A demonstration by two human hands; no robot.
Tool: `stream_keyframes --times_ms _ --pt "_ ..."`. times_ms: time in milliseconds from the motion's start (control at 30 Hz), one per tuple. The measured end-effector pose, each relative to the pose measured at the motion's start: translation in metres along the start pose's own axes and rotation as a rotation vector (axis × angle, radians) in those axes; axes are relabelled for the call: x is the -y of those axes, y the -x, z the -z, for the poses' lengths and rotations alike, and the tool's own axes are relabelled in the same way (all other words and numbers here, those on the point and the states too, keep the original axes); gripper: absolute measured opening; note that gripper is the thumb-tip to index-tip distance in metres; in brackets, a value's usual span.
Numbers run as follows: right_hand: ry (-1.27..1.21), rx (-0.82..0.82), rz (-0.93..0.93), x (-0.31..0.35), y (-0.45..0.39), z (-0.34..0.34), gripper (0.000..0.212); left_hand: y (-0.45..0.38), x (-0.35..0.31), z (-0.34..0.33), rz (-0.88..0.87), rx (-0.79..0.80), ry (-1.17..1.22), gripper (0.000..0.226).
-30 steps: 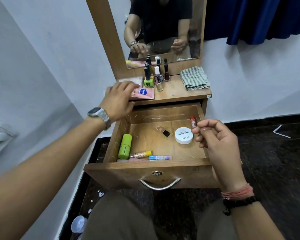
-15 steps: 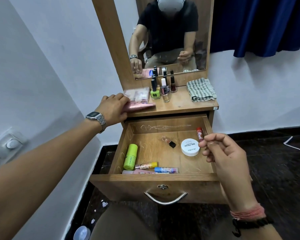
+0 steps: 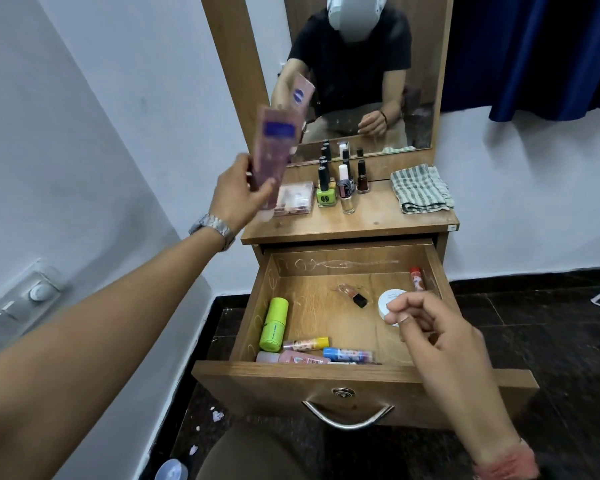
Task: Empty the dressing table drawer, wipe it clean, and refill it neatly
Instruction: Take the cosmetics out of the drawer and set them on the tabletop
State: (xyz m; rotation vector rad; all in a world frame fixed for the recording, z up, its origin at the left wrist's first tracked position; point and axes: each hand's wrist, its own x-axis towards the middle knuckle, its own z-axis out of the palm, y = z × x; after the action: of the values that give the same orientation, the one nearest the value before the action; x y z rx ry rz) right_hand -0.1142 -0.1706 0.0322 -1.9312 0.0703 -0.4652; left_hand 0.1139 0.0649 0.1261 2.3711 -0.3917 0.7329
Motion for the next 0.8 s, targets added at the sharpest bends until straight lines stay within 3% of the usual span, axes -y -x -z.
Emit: stream_keyframes --times_ms 100,300,567,800 --pt "0.153 0.034 -0.019 0.004 0.001 -0.001 0.018 -0.027 0.001 -0.005 0.187 -0.096 0.238 0.035" --pt "0.222 0.054 -0.055 0.005 -0.001 -0.002 0.021 -0.059 0.023 -0.029 0.394 -0.049 0.361 0.043" --pt "0.271 0.076 -0.054 0.003 -0.001 -0.004 0.019 -0.059 0.035 -0.053 0.389 -0.107 0.281 0.051" --pt "0.242 0.066 -0.064 0.0 0.0 -0.002 0.017 -0.042 0.035 -0.042 0.44 -0.098 0.305 0.076"
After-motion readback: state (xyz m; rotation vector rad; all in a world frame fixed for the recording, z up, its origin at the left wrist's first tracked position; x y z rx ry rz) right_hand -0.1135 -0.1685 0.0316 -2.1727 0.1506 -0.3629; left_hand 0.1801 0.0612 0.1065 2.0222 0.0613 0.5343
